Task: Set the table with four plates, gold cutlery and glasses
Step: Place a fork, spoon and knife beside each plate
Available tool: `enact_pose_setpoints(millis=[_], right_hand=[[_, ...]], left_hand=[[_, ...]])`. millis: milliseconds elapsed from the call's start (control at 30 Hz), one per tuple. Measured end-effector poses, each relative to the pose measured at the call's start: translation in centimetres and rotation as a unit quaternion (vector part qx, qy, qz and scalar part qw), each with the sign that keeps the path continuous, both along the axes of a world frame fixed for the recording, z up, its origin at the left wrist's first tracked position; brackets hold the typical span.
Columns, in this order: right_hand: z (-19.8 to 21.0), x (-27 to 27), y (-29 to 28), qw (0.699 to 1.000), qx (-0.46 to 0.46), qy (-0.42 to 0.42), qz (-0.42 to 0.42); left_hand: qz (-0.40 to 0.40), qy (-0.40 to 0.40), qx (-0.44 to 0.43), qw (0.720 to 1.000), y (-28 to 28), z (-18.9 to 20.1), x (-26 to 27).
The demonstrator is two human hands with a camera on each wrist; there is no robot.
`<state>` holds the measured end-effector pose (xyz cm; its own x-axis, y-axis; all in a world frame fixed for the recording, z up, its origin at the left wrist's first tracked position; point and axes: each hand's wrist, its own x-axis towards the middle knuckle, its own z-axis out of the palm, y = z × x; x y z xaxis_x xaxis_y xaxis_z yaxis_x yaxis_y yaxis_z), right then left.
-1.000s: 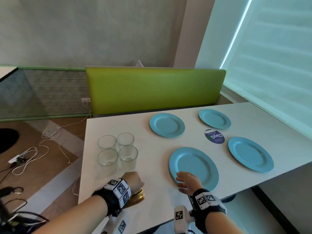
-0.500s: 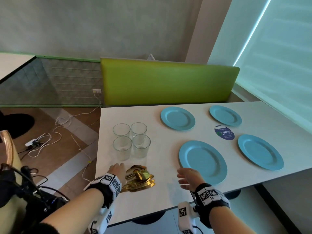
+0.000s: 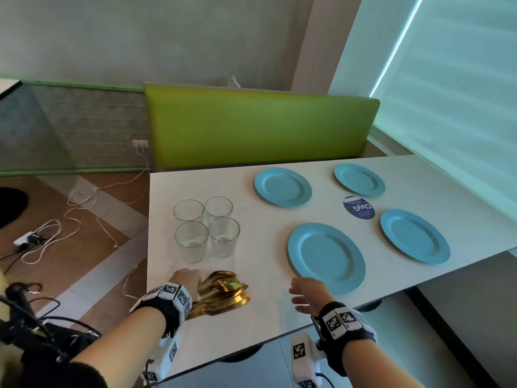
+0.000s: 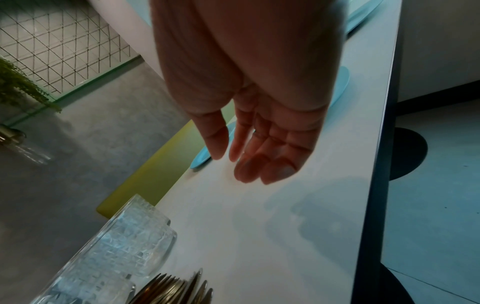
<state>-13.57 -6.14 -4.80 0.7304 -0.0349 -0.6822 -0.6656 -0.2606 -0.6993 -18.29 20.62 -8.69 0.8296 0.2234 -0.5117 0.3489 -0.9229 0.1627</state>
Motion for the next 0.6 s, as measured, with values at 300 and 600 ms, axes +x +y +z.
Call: enact_pose_setpoints(millis=[300,600], right_hand=[[-0.48,-0.22,-0.78,1.000,-0.021,0.005,-0.010],[-0.44,-0.31,0.00,1.000,-0.025,-0.005,0.008]], left_hand=[[0.003,0.010,0.016,1.000,-0.23,0.03,0.72],[-0.038,-0.017,0.040,0.998,-0.72,0.05,0.65]])
